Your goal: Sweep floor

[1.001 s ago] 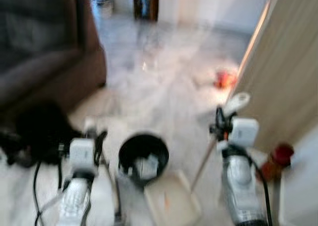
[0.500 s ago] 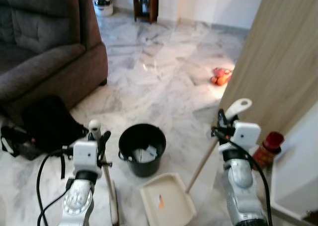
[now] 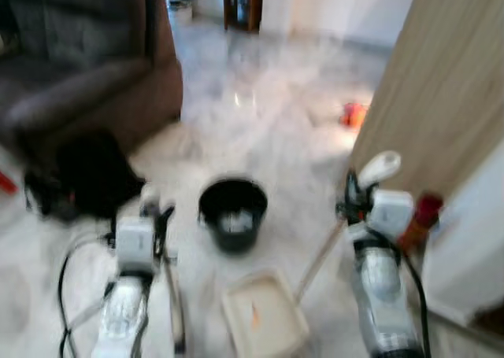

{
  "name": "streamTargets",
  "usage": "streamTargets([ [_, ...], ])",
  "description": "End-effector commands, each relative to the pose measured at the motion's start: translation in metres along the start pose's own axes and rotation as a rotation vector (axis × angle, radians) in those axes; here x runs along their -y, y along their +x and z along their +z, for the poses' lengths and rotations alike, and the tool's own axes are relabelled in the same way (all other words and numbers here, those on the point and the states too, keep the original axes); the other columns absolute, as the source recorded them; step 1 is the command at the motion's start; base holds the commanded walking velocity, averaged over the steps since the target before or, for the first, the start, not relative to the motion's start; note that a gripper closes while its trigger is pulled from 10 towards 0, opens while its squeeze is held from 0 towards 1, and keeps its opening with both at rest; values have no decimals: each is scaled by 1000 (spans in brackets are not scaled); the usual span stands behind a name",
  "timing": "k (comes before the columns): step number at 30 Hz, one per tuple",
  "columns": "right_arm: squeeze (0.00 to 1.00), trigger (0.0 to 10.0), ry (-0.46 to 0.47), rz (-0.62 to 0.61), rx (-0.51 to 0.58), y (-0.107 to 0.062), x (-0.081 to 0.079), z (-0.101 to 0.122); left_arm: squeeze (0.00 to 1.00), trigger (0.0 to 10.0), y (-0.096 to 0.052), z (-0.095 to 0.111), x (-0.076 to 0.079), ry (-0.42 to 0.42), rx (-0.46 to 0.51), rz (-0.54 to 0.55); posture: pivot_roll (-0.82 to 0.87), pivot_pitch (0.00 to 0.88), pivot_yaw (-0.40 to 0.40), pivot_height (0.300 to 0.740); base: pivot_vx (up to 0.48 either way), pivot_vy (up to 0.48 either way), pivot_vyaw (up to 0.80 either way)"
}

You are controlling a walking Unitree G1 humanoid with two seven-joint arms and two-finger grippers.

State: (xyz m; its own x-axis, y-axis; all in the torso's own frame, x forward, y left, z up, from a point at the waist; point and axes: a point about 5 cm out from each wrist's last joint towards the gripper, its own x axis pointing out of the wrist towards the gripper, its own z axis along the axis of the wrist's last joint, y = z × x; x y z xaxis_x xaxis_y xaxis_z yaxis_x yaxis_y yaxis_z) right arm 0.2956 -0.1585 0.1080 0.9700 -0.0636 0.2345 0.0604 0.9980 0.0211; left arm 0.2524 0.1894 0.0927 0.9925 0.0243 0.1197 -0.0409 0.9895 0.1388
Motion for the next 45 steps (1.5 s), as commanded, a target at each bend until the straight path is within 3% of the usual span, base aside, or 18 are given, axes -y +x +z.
streamTargets([
  [1,0,10000,1,-5,30,4,1,6,0,10000,2,6,0,1,34,7,86,64,-31,740,-240,0,0],
  [11,0,10000,8,-11,10,4,1,4,0,10000,3,6,-1,6,34,10,83,64,-31,740,0,0,0],
  [45,0,10000,1,-16,-13,8,1,1,0,10000,7,6,-2,11,33,20,81,88,-32,740,0,0,-800],
])
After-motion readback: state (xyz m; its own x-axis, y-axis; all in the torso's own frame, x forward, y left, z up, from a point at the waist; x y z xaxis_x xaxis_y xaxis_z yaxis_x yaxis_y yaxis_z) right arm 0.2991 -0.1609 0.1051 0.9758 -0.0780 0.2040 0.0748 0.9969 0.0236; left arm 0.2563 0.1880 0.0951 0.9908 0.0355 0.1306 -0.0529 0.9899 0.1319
